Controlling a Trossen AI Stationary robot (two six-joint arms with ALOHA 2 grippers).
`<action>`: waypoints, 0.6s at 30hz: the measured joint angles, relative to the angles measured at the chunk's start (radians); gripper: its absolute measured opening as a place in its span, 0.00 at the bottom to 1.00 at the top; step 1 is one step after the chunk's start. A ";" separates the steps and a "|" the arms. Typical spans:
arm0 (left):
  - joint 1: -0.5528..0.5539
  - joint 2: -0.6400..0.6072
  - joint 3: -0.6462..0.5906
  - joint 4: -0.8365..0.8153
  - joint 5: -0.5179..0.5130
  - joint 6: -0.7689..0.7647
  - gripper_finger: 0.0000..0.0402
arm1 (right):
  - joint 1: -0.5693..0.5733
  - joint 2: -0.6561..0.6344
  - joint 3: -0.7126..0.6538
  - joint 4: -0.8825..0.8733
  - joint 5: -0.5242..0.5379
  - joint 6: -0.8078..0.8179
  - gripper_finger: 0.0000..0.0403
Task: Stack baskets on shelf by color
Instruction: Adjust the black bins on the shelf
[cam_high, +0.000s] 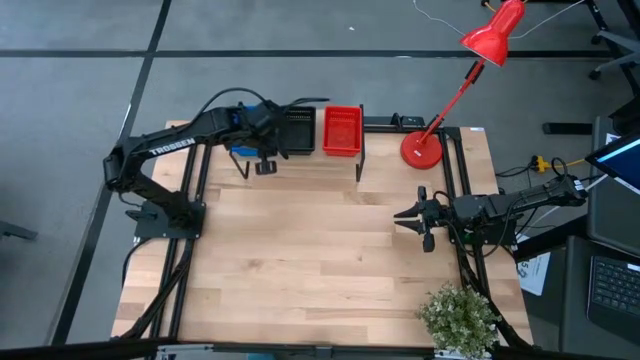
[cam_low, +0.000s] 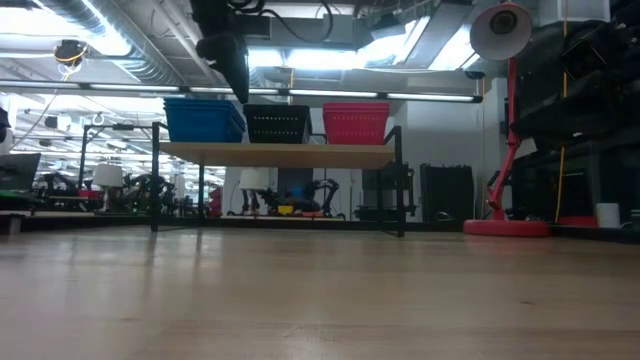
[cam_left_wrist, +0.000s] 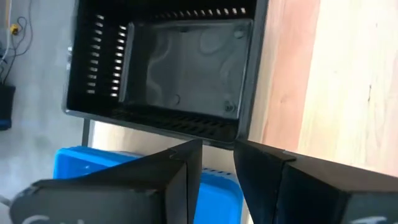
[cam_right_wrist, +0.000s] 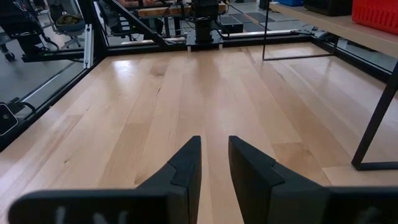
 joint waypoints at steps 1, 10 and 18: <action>0.000 0.002 0.000 -0.001 0.001 0.000 0.21 | 0.000 0.000 0.000 0.000 0.000 0.000 0.20; 0.006 0.011 0.000 0.004 0.003 -0.001 0.21 | 0.000 0.000 0.000 0.000 0.000 0.001 0.20; 0.002 0.011 0.000 0.004 0.005 -0.001 0.21 | 0.000 0.000 0.000 0.000 0.000 0.001 0.20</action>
